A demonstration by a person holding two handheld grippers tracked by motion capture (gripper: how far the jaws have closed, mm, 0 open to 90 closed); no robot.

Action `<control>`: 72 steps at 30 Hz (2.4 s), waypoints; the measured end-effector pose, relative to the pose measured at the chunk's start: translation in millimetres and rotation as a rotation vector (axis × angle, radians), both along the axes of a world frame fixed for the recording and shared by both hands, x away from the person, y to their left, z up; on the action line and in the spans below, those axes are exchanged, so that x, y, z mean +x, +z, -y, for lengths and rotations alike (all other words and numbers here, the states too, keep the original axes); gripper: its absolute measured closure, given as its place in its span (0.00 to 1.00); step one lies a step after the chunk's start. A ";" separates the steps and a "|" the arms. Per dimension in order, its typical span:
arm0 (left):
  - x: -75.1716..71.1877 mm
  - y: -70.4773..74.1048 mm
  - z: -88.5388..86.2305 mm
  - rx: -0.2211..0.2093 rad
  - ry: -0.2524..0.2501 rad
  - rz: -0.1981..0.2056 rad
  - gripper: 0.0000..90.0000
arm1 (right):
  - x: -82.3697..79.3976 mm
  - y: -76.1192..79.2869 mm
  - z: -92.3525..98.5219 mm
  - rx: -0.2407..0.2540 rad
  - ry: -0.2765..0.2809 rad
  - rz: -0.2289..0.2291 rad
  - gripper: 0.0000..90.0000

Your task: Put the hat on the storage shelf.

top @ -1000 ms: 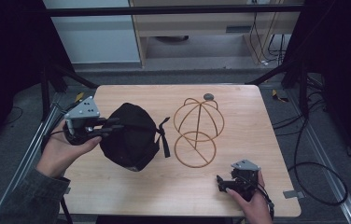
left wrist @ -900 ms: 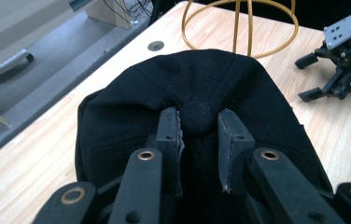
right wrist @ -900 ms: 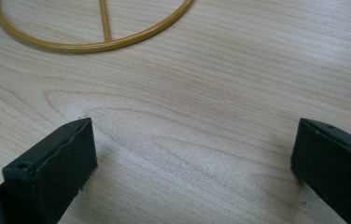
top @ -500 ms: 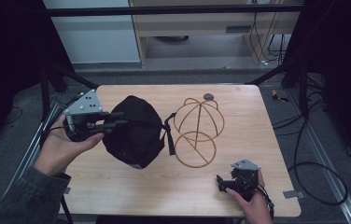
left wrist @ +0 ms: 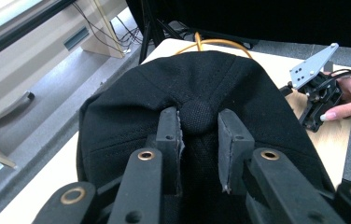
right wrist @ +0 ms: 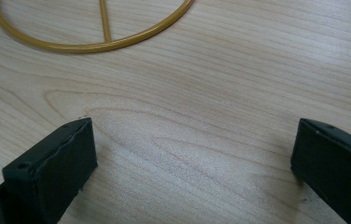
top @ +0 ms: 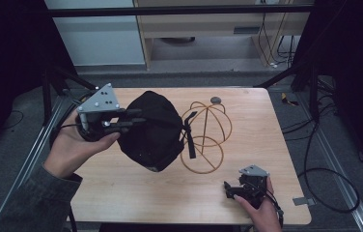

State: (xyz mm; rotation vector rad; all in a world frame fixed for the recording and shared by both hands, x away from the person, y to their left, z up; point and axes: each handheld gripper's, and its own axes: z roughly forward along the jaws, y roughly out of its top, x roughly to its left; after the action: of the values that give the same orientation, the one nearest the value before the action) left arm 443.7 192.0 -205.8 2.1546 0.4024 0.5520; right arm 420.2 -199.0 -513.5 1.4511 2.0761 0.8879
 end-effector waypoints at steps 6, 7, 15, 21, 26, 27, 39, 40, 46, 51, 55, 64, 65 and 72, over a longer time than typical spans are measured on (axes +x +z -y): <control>4.3 11.5 19.8 0.008 -0.021 0.013 0.81 | 0.1 -0.2 0.1 -0.001 0.002 0.001 0.00; 5.5 13.0 23.4 0.016 -0.023 0.014 0.81 | 0.1 -0.2 0.1 -0.001 0.002 0.002 0.00; 18.0 19.1 54.4 0.033 -0.044 0.019 0.81 | 0.0 -0.1 -0.2 0.002 0.001 -0.002 0.00; 25.3 24.6 75.9 0.050 -0.057 0.028 0.81 | 0.0 -0.1 -0.2 0.002 0.000 -0.002 0.00; 31.4 28.2 90.9 0.061 -0.060 0.031 0.81 | 0.0 -0.3 -0.3 0.003 0.000 0.000 0.00; 32.6 28.9 94.0 0.064 -0.062 0.032 0.81 | 0.1 -0.3 -0.3 0.003 0.000 0.000 0.00; 45.7 35.2 126.2 0.086 -0.079 0.038 0.81 | 0.1 -0.3 -0.3 0.003 0.000 0.000 0.00; 46.2 36.0 127.5 0.089 -0.080 0.040 0.81 | 0.1 -0.3 -0.4 0.003 0.000 0.000 0.00; 50.1 39.1 137.7 0.092 -0.083 0.039 0.81 | 0.1 -0.3 -0.4 0.003 0.000 0.000 0.00; 53.7 38.5 146.3 0.103 -0.086 0.040 0.81 | 0.1 -0.3 -0.4 0.004 0.000 0.000 0.00; 56.3 37.1 151.6 0.100 -0.089 0.040 0.81 | 0.1 -0.3 -0.4 0.004 -0.001 0.000 0.00; 60.6 35.2 160.1 0.104 -0.091 0.039 0.81 | 0.1 -0.3 -0.4 0.003 -0.001 0.000 0.00; 61.0 34.6 160.7 0.106 -0.092 0.038 0.81 | 0.1 -0.3 -0.4 0.004 -0.001 0.000 0.00; 64.3 29.9 166.8 0.113 -0.093 0.028 0.81 | 0.1 -0.3 -0.4 0.003 -0.001 0.001 0.00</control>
State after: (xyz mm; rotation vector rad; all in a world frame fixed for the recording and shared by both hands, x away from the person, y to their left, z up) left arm 508.0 25.2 -175.9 2.2585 0.2597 0.5633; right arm 420.3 -198.6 -513.8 1.4531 2.0745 0.8918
